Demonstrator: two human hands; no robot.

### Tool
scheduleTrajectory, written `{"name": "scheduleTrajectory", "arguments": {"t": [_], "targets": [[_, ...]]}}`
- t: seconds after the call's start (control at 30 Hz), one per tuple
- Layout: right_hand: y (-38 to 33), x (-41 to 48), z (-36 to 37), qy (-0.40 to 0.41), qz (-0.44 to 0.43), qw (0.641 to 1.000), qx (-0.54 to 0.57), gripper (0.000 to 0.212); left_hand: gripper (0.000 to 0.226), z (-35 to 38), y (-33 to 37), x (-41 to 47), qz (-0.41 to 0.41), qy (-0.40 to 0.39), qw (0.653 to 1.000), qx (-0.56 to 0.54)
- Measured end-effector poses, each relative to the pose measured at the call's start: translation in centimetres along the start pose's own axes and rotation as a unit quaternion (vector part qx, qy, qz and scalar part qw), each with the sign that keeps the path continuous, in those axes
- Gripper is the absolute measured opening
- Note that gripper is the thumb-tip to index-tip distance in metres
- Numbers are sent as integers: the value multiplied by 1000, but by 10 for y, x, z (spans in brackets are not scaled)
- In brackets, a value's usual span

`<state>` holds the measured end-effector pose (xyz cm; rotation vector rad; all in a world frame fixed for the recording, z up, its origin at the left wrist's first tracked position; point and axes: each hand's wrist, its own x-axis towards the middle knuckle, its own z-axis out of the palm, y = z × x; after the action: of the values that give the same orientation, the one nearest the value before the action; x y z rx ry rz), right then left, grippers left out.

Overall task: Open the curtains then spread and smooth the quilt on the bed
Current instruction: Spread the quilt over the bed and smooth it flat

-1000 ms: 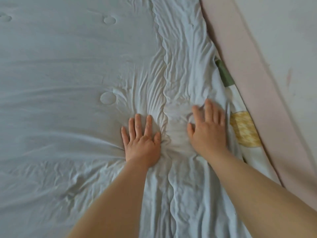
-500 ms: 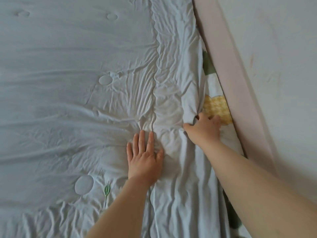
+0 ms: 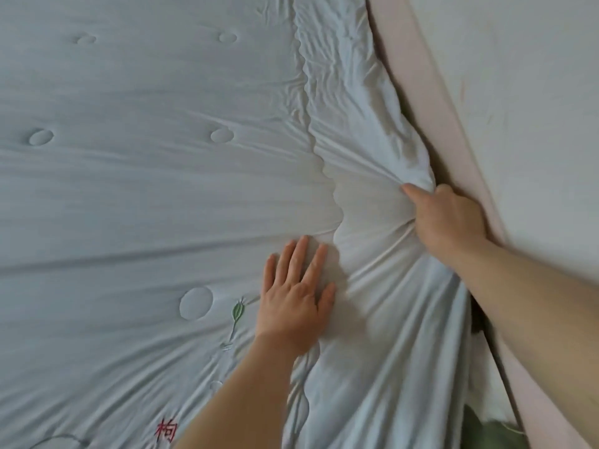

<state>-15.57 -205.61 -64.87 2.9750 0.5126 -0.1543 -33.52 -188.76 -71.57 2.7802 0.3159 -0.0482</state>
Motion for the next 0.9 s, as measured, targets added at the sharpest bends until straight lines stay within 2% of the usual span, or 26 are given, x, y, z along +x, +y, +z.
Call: {"name": "scheduleTrajectory", "arguments": {"t": [0.13, 0.3, 0.37, 0.5, 0.57, 0.63, 0.7, 0.8, 0.9], "targets": [[-12, -19, 28, -81, 12, 996, 34, 51, 63, 8, -13, -31, -78, -91, 993, 2], [-15, -59, 37, -114, 25, 985, 124, 55, 78, 7, -11, -81, -85, -109, 990, -12], [-17, -80, 33, -151, 43, 975, 158, 56, 78, 3, 2, -102, -89, -112, 989, -36], [-18, -128, 23, -237, 45, 950, 201, 66, 53, -3, 37, -141, -73, -74, 990, -97], [-19, -149, 21, -262, 37, 940, 217, 73, 44, -7, 56, -156, -55, -97, 986, -124], [-22, -164, 20, -269, 40, 936, 225, 77, 48, -11, 75, -165, -62, -179, 971, -146], [-25, -172, 23, -261, 50, 932, 246, 80, 67, -8, 88, -171, -87, -233, 958, -143], [-26, -177, 30, -248, 51, 933, 256, 81, 87, 2, 101, -178, -111, -246, 956, -113], [-25, -181, 37, -235, 47, 931, 277, 79, 75, 7, 112, -179, -116, -238, 961, -78]]}}
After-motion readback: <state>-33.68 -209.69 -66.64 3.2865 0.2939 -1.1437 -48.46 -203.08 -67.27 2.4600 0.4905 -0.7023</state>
